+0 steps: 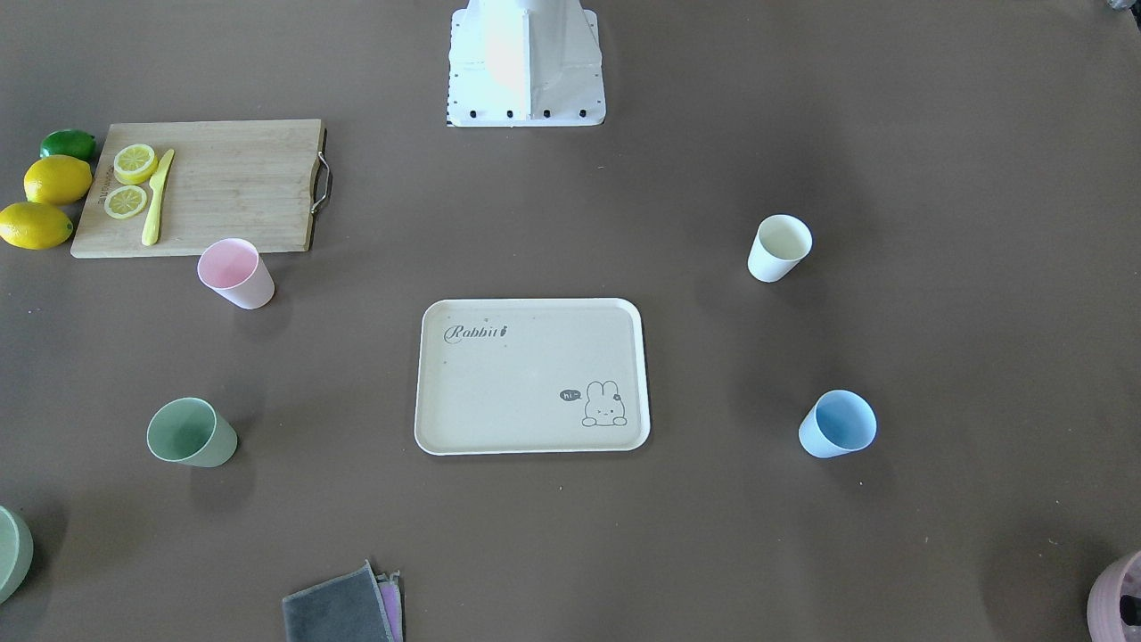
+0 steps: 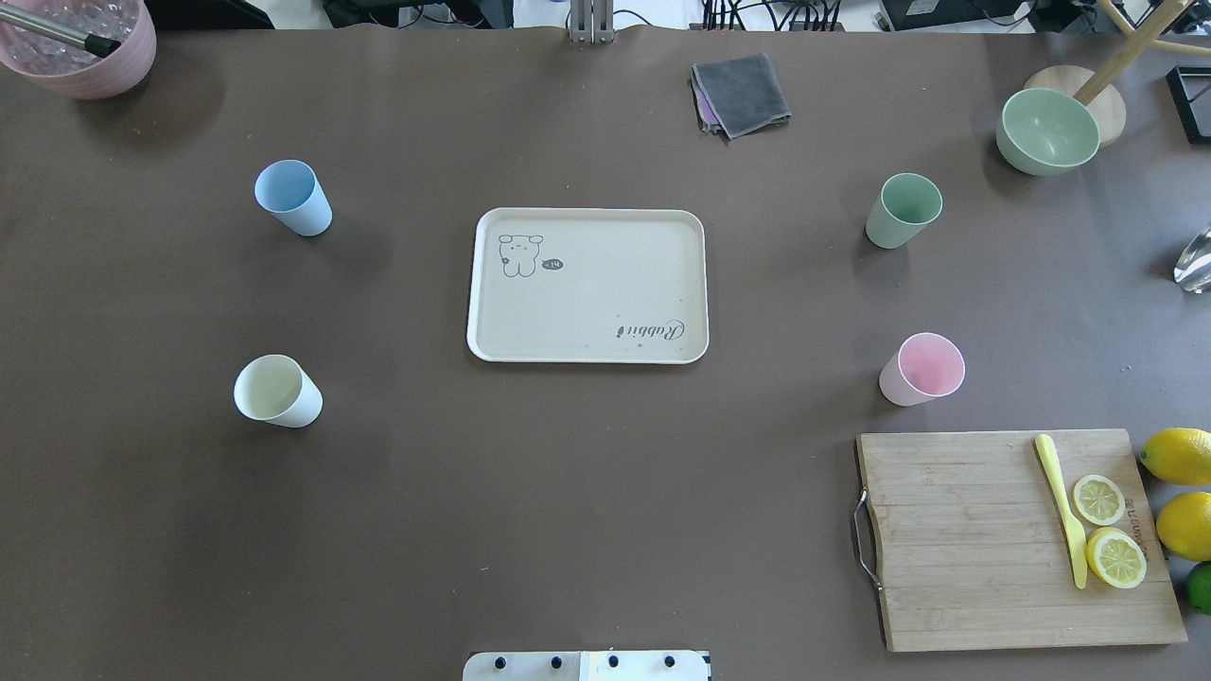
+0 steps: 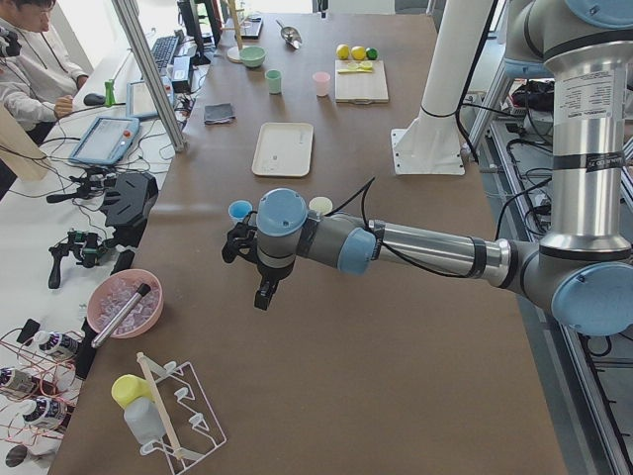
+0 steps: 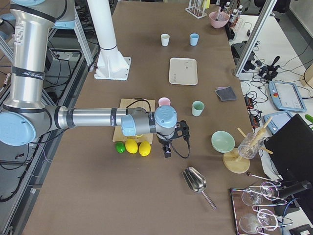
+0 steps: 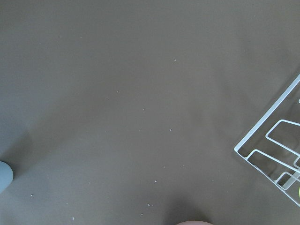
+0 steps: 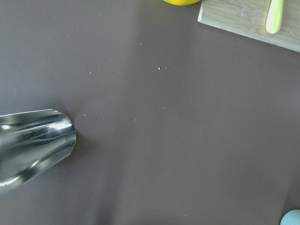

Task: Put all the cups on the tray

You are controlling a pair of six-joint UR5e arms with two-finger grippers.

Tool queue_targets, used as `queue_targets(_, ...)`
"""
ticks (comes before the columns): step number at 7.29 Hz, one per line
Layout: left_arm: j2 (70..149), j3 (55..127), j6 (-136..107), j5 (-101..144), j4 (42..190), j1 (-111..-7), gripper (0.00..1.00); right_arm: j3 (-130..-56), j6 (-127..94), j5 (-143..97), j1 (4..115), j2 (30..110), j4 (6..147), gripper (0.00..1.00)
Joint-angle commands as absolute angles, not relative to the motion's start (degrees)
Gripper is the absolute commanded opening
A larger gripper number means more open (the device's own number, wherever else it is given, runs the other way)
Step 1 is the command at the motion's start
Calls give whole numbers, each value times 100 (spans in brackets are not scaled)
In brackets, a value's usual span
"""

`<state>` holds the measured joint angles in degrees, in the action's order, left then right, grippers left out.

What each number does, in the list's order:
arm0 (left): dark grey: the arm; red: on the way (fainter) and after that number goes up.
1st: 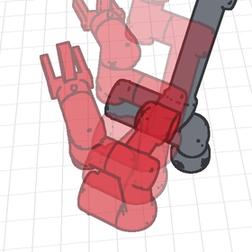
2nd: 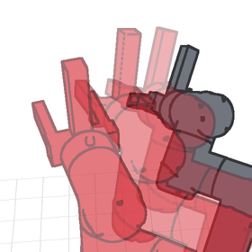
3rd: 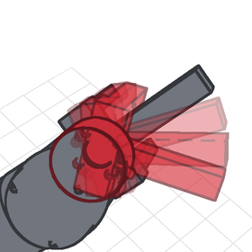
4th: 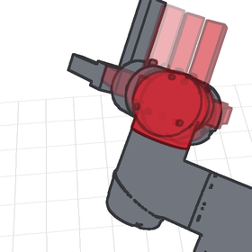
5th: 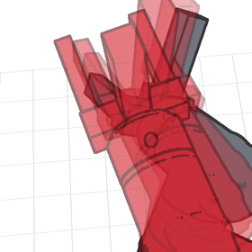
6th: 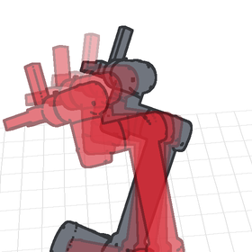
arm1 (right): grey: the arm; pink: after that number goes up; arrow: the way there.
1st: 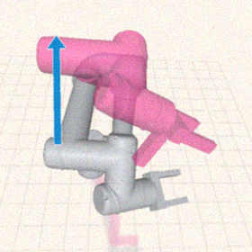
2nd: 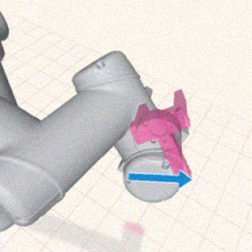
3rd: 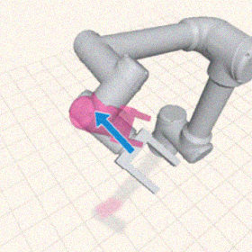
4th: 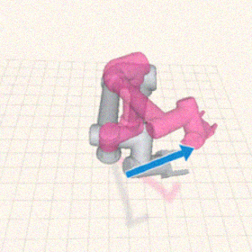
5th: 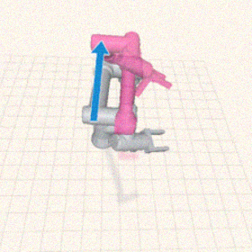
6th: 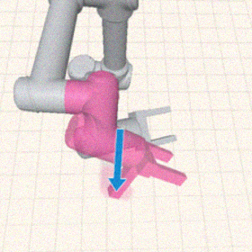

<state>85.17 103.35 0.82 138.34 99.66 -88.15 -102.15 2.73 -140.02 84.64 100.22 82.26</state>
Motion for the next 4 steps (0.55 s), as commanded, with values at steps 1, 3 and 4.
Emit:
queue_targets(1,8499,10336,88,13895,9967,-8824,98,-10213,272,-13966,8464,10072,8017,100)
queue_targets(3,8490,10310,88,14089,10010,-8798,98,-10213,264,-14010,8464,10072,8007,100)
queue_targets(4,8482,10327,44,14098,10185,-8789,98,-10195,246,-13958,8464,9942,7998,100)
